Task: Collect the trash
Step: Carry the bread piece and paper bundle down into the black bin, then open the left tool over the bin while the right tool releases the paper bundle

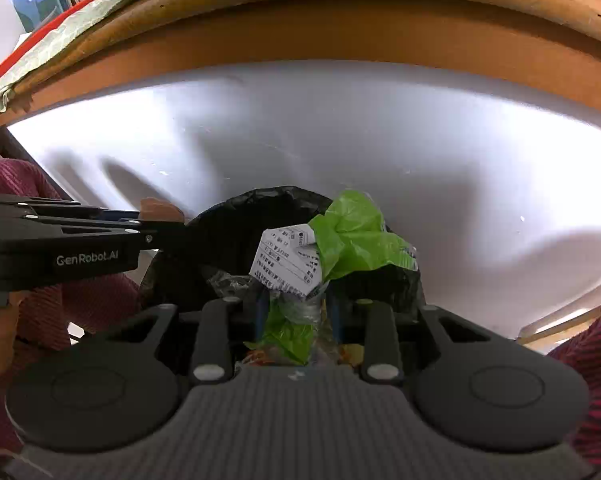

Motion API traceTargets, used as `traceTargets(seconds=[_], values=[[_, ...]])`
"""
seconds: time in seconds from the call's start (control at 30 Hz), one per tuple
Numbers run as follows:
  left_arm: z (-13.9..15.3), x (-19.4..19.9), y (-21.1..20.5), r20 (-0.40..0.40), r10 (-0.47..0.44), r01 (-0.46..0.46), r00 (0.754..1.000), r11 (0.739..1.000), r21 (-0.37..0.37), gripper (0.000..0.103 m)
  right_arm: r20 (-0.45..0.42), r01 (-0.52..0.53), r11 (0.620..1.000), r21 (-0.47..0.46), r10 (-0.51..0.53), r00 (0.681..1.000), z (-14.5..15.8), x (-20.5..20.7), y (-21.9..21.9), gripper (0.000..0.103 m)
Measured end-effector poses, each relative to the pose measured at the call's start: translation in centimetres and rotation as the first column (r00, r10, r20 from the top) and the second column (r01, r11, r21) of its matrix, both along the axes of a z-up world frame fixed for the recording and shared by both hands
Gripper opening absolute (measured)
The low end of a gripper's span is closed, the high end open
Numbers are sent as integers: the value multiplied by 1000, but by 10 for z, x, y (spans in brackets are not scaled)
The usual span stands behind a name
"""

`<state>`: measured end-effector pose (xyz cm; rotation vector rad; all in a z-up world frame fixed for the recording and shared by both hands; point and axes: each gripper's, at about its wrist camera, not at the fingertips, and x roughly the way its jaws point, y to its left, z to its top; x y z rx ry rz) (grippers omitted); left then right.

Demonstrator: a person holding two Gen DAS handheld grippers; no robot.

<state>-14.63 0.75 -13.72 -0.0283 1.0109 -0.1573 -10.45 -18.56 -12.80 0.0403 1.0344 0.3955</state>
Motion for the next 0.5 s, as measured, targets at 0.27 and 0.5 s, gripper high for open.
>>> traceTargets(seconds=[0.27,0.5], values=[[1,-1,2,0,-2,2,1000,1000,-3,19,1,-2,1000,0,2,1000,0,0,-1,39],[3,-4,2,10,3,-3,1000,1000,-1,33,4,-1,1000,5,1,1000,-1,-1,-1,55]])
